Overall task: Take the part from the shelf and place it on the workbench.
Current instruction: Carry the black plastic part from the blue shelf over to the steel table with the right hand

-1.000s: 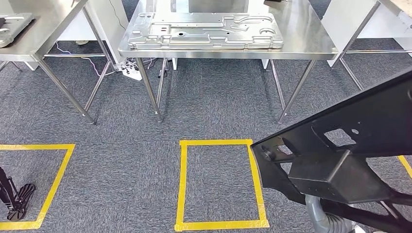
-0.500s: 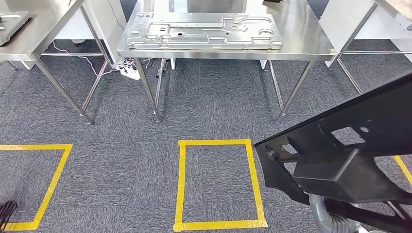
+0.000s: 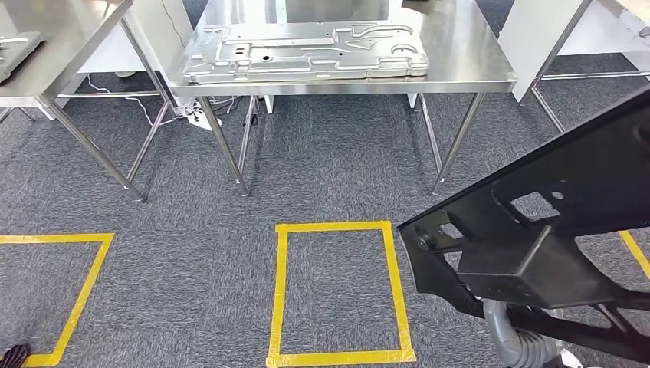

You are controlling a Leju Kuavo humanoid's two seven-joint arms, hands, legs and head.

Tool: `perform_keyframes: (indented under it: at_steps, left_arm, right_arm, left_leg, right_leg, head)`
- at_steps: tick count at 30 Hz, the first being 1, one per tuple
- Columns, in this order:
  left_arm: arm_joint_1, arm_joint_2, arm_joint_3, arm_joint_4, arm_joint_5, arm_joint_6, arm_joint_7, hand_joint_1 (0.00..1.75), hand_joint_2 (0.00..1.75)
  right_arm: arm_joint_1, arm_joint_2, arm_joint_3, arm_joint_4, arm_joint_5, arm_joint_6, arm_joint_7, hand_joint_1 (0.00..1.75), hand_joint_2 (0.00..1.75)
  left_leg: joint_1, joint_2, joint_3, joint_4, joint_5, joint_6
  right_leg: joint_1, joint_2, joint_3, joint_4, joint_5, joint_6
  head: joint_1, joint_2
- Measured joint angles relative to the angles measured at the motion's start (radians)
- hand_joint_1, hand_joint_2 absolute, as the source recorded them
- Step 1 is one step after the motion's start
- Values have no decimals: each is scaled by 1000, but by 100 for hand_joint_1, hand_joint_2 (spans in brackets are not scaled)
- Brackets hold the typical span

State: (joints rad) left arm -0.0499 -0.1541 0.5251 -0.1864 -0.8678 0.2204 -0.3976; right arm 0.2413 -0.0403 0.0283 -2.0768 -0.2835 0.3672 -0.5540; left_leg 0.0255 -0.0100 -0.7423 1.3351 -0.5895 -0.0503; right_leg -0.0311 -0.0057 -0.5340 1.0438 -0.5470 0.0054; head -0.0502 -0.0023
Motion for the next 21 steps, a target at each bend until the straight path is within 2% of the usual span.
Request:
perform_keyframes:
  at_steps: [1, 3, 4, 5, 7, 10, 11, 12, 14, 15, 16, 17, 19, 21]
  left_arm:
    - [0, 0, 0, 0, 0, 0, 1, 0, 175]
    - [1, 0, 0, 0, -1, 0, 3, 0, 175]
    - [2, 0, 0, 0, -1, 0, 3, 0, 175]
    - [2, 0, 0, 0, -1, 0, 3, 0, 175]
    - [1, -1, 0, 1, -2, 0, 3, 0, 175]
    - [4, -3, 0, 1, -2, -1, 3, 0, 175]
    - [4, -4, 0, 1, -2, 0, 3, 0, 175]
    - [3, -5, 1, 1, -2, 0, 3, 0, 175]
    - [2, -5, 1, 1, -2, 0, 3, 0, 175]
    - [3, -5, 1, 1, -2, 0, 3, 0, 175]
    - [4, -5, 1, 1, -2, -1, 3, 0, 175]
    - [5, -5, 1, 1, -2, -1, 3, 0, 175]
    - [7, -6, 1, 1, -3, 0, 3, 0, 175]
    - [6, -8, 1, 1, -3, 1, 3, 0, 175]
  right_arm:
    - [0, 0, 0, 0, 0, 1, 0, 175, 175]
    - [1, 1, -1, 0, -1, 2, 1, 175, 175]
    - [1, 1, -1, 0, -1, 2, 1, 175, 175]
    - [1, 2, -2, 0, -1, 2, 1, 175, 175]
    - [3, 2, -4, 0, -2, 2, 2, 175, 175]
    - [4, 3, -6, 0, -2, 3, 2, 175, 175]
    - [3, 3, -7, 0, -2, 3, 2, 175, 175]
    - [3, 3, -8, 0, -2, 3, 2, 175, 175]
    - [5, 3, -12, 0, -3, 3, 2, 175, 175]
    - [7, 3, -14, 0, -3, 3, 2, 175, 175]
    - [8, 3, -15, 0, -3, 3, 3, 175, 175]
    - [9, 3, -15, 0, -3, 4, 3, 175, 175]
    - [10, 3, -16, 0, -3, 4, 3, 175, 175]
    - [11, 4, -16, 0, -3, 5, 5, 175, 175]
  left_leg:
    - [-3, 0, 0, -5, 16, 5]
    - [-10, 3, 47, -115, 85, 18]
    - [-15, 8, 73, -174, 109, 23]
    - [-19, 12, 92, -219, 118, 29]
    - [-26, 15, 103, -250, 106, 37]
    - [-21, 5, 123, -266, 93, 54]
    - [-19, 2, 133, -270, 90, 59]
    - [-18, 0, 141, -273, 86, 65]
    - [-18, -5, 153, -274, 76, 70]
    - [-18, -8, 160, -274, 69, 71]
    - [-18, -11, 169, -274, 62, 71]
    - [-18, -13, 181, -274, 54, 70]
    - [-18, -18, 206, -274, 37, 65]
    - [-19, -21, 216, -276, 24, 56]
  right_leg:
    - [2, -2, 6, 0, -5, -1]
    - [3, -2, 23, 0, -20, 2]
    - [5, -2, 28, 0, -27, 6]
    - [7, -2, 31, 0, -33, 11]
    - [11, -4, 35, -3, -37, 22]
    - [10, -4, 44, 12, -41, 32]
    - [10, -3, 28, 43, -52, 35]
    - [10, -2, -4, 95, -69, 36]
    - [10, -1, -92, 218, -108, 39]
    - [10, -1, -130, 256, -113, 39]
    - [10, -1, -151, 260, -98, 39]
    - [10, 0, -155, 231, -63, 38]
    - [12, 1, -133, 117, 31, 34]
    - [18, 4, -114, 38, 67, 28]
  head:
    - [-3, 0]
    - [-10, 0]
    - [-13, 0]
    - [-16, 0]
    - [-14, 0]
    - [-9, 0]
    - [-5, 0]
    - [-1, 0]
    - [9, 0]
    - [13, 0]
    - [16, 0]
    - [19, 0]
    - [25, 0]
    - [32, 0]
